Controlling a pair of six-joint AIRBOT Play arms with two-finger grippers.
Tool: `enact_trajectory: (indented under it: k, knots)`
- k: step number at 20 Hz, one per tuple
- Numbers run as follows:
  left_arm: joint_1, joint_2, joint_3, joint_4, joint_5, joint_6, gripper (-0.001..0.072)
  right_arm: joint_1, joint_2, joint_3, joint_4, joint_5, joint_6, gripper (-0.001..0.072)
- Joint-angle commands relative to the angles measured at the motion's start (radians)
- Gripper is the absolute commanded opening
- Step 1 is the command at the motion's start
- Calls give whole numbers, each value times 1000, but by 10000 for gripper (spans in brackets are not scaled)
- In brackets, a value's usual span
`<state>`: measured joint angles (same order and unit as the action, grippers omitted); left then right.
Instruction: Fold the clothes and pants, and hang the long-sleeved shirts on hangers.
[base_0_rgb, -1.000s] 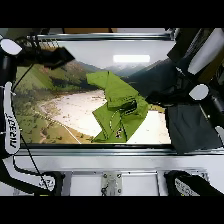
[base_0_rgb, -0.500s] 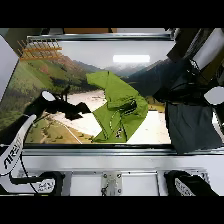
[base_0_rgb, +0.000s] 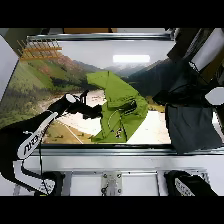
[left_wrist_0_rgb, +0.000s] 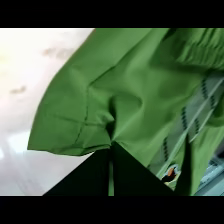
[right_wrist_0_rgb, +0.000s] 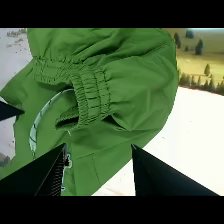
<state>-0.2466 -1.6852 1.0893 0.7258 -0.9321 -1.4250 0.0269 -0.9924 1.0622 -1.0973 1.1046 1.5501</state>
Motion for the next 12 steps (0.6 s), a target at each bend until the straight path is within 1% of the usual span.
enact_trajectory:
  k: [1, 3, 4, 7, 9, 12]
  knots:
    - [32, -20, 111, -9, -13, -5, 5, 33, -4, -2, -4, 41, -36, 438]
    - [101, 14, 167, -8, -34, -4, 5, 92, -22, -3, -29, 39, -35, 435]
    - [133, 32, 192, 4, -44, -4, 4, 131, -39, -2, -60, 32, -26, 422]
    - [202, 69, 255, 73, -97, -4, 5, 257, -140, 2, -175, -57, 58, 416]
    - [220, 71, 274, 105, -150, -4, 5, 306, -236, 37, -193, -125, 106, 416]
    - [213, 68, 274, 183, -175, -4, 4, 341, -394, 155, -185, -135, 158, 416]
